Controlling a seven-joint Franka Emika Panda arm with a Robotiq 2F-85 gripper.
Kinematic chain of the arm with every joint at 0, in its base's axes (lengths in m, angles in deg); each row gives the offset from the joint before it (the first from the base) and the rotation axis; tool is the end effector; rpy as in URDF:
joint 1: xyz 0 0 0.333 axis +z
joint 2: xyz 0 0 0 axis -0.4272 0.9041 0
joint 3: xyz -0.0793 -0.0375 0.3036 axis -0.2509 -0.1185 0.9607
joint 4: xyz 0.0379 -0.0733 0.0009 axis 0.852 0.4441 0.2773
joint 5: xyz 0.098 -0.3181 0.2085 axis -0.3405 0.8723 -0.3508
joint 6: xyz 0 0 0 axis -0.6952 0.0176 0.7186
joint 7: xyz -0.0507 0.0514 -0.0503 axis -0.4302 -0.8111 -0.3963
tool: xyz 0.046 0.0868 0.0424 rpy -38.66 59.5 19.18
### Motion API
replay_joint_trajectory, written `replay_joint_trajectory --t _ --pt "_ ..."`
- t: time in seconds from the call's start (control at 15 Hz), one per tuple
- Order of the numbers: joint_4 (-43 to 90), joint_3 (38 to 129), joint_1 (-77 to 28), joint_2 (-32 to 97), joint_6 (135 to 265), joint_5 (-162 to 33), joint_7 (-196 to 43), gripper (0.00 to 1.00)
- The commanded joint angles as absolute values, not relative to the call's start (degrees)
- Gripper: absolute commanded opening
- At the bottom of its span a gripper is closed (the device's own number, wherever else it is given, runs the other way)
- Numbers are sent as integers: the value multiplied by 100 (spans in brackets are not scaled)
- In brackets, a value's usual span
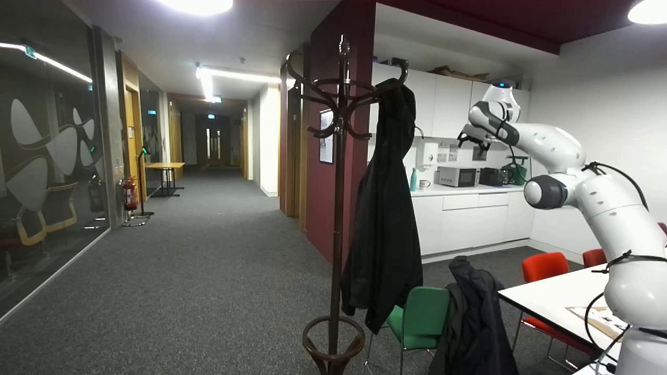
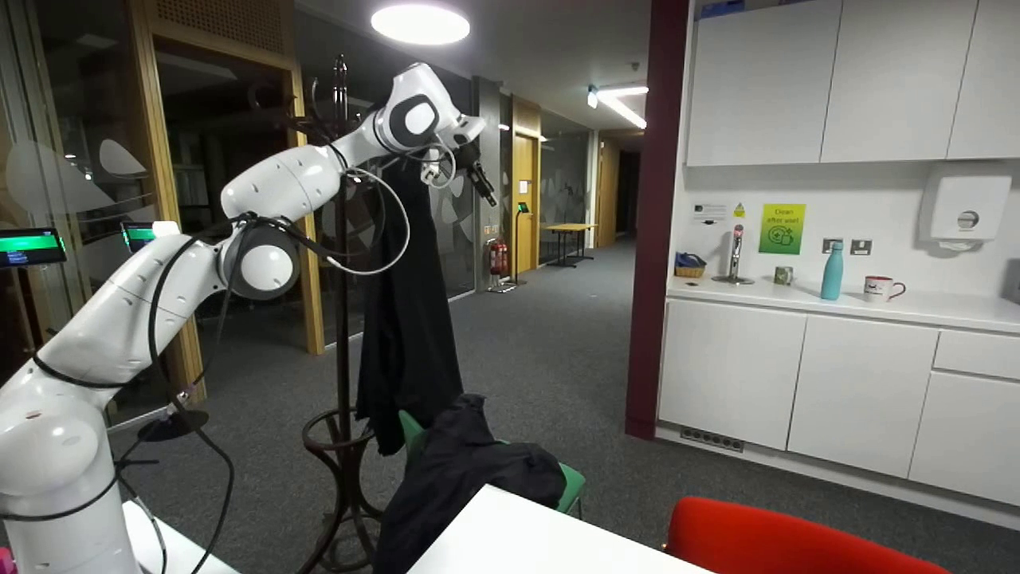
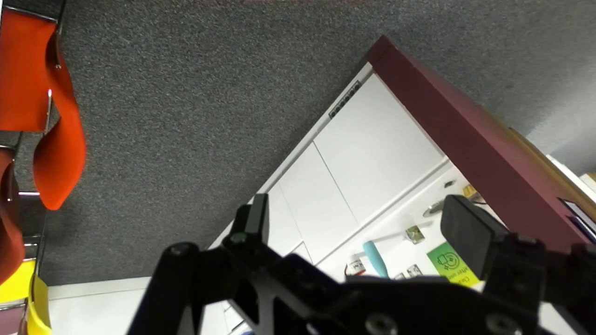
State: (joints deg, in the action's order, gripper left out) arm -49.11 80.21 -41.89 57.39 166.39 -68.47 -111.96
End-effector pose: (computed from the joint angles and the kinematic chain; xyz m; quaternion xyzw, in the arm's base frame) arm 0.6641 -0.2317 0.7484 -0.8105 0.4734 -0.3442 0.0223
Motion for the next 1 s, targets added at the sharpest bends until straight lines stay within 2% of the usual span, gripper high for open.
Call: replay_joint_trajectory --t 0.0,0.4,0.8,0.93 --pt "-4866 8031 -4075 5233 16470 -6785 -11222 100" --pt "-4789 7878 -3751 4632 15921 -6465 -11324 100" --pt "-4784 7917 -3647 4193 14377 -6345 -11085 100" --pt "-4869 7981 -3707 4333 14592 -6466 -11169 100"
